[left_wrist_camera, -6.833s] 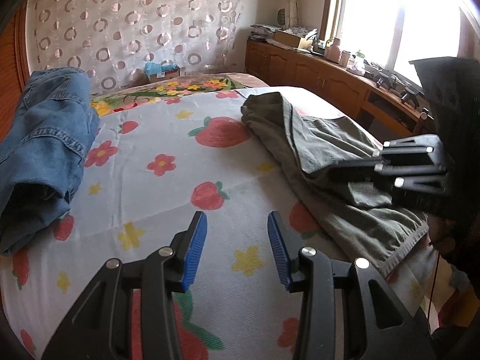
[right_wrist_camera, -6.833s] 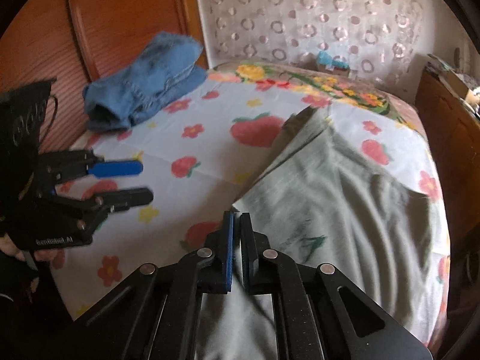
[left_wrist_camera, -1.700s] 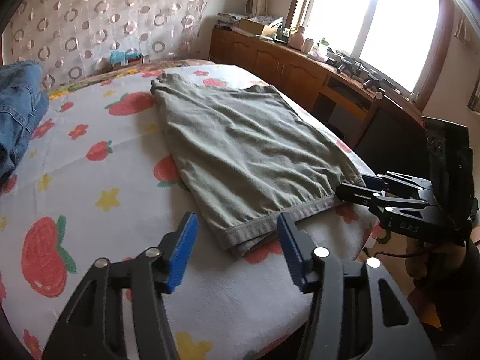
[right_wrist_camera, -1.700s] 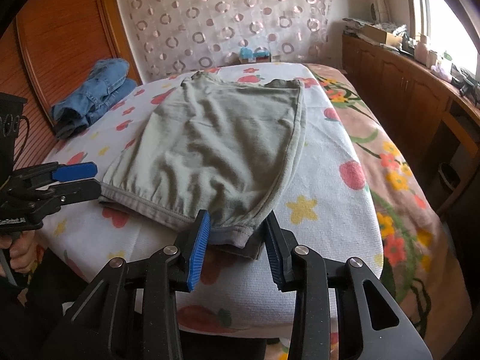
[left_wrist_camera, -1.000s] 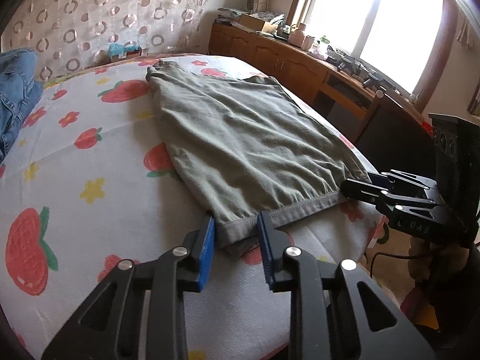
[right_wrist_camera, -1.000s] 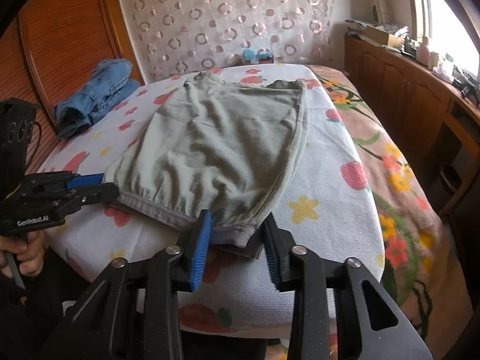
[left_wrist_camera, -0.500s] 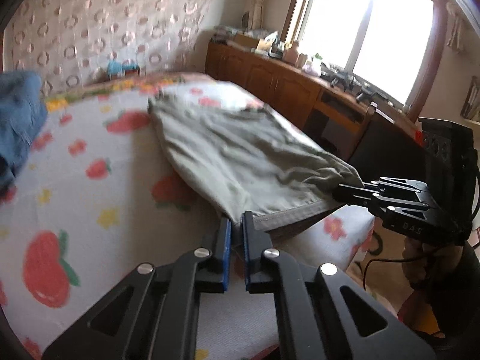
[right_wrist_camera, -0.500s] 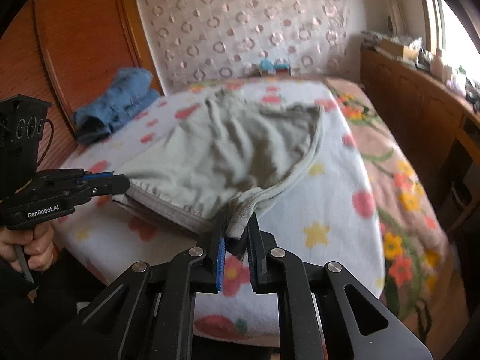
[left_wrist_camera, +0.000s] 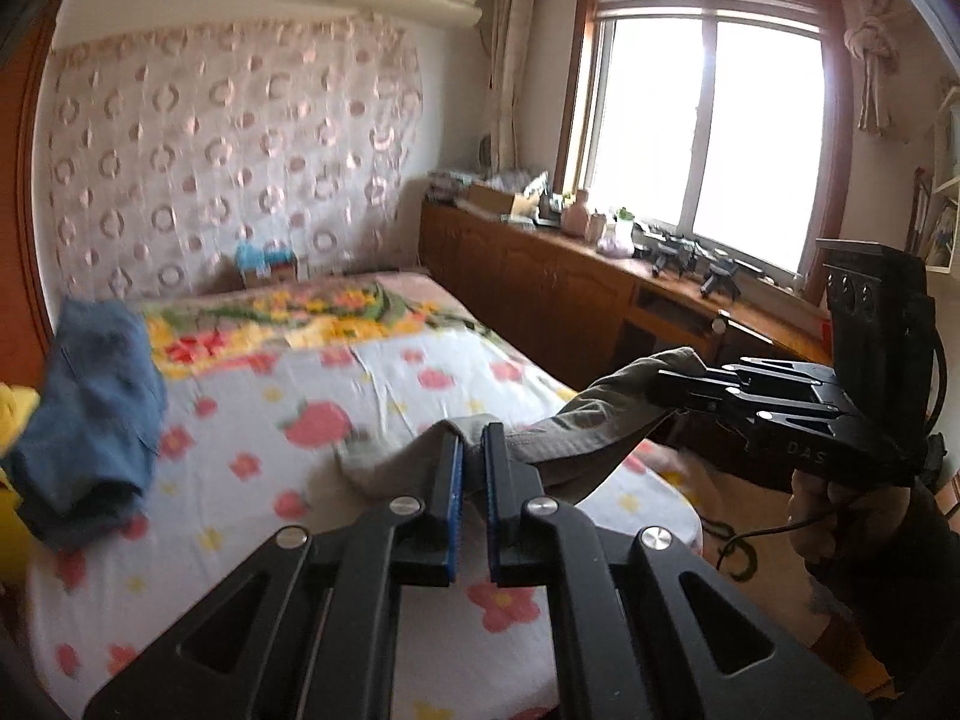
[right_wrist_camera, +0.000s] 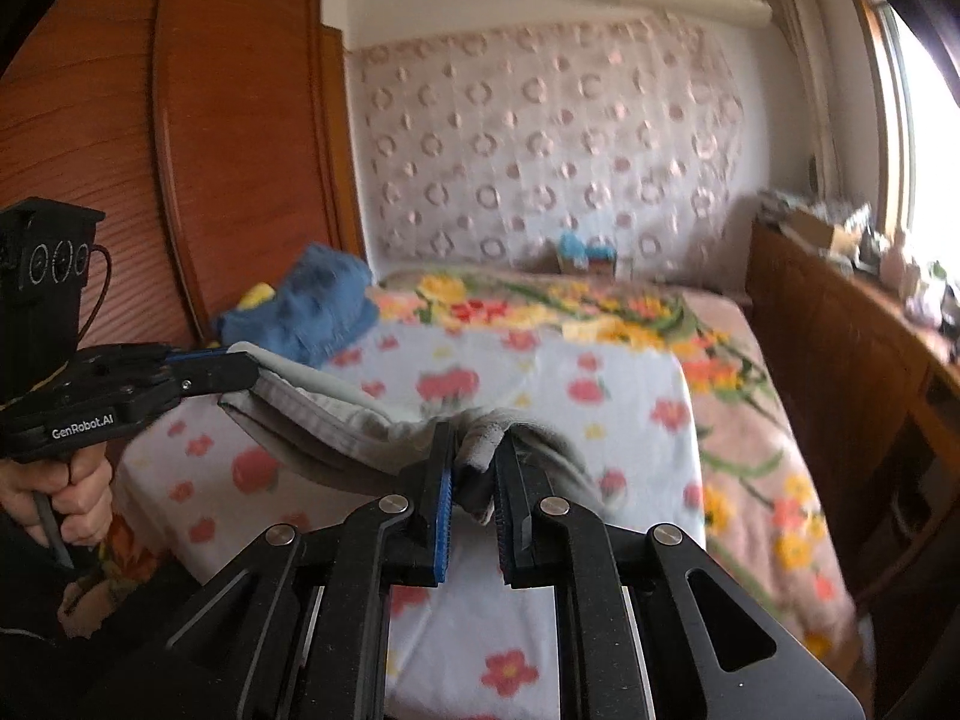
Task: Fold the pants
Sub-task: 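Lift the grey-green pants hem up with both grippers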
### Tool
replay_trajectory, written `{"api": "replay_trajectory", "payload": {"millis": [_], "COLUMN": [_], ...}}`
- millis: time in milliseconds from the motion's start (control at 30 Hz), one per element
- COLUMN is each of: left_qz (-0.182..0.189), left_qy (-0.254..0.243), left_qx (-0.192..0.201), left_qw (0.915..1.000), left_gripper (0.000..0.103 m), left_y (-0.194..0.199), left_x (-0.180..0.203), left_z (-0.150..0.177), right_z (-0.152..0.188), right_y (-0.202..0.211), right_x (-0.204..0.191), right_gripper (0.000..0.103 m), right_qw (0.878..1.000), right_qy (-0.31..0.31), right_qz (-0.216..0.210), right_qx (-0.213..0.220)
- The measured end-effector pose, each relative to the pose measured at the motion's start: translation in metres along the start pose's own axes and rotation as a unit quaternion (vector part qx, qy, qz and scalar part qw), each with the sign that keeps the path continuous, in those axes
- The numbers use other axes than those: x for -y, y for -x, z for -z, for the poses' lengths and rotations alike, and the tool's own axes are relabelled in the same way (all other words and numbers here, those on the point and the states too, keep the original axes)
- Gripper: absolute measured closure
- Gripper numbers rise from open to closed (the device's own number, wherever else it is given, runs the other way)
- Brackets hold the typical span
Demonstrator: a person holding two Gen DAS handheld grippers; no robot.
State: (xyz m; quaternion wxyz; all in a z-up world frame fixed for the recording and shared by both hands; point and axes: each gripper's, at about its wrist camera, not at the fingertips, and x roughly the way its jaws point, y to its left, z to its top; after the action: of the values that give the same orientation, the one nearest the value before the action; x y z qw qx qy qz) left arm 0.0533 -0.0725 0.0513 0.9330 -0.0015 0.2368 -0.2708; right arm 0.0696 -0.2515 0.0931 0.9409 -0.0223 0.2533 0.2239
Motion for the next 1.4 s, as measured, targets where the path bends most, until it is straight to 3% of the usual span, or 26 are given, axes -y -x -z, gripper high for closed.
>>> {"api": "replay_trajectory", "payload": {"millis": [367,600,733,967,1100,1200,1400], "left_qz": [-0.038,-0.061,-0.071,-0.09,-0.098,-0.1,-0.094], "left_qy": [-0.019,-0.023,-0.015,-0.023,-0.038,-0.037,-0.006], "left_qx": [0.067,0.035,0.025,0.054,0.05,0.026,-0.019], "left_qw": [0.9968,0.9973,0.997,0.9943,0.9932,0.994,0.9953], "left_gripper": [0.101,0.101,0.101,0.101,0.101,0.101,0.101], "left_y": [0.059,0.025,-0.003,-0.015,-0.025,-0.037,-0.055], "left_x": [-0.02,-0.05,-0.078,-0.106,-0.117,-0.127,-0.139], "left_z": [-0.042,-0.039,-0.05,-0.118,-0.141,-0.128,-0.081], "right_z": [-0.062,-0.06,-0.075,-0.147,-0.181,-0.176,-0.121], "right_y": [0.008,-0.038,-0.07,-0.101,-0.112,-0.132,-0.169], "right_x": [-0.039,-0.036,-0.031,-0.022,-0.016,-0.016,-0.021], "right_gripper": [0.094,0.094,0.094,0.094,0.094,0.094,0.094], "right_qw": [0.997,0.997,0.997,0.995,0.995,0.995,0.993], "right_qy": [0.051,0.059,0.066,0.088,0.092,0.096,0.089], "right_qz": [-0.029,-0.04,-0.038,-0.003,0.007,0.002,-0.017], "right_qx": [0.051,0.022,0.013,0.035,0.044,0.011,-0.075]}}
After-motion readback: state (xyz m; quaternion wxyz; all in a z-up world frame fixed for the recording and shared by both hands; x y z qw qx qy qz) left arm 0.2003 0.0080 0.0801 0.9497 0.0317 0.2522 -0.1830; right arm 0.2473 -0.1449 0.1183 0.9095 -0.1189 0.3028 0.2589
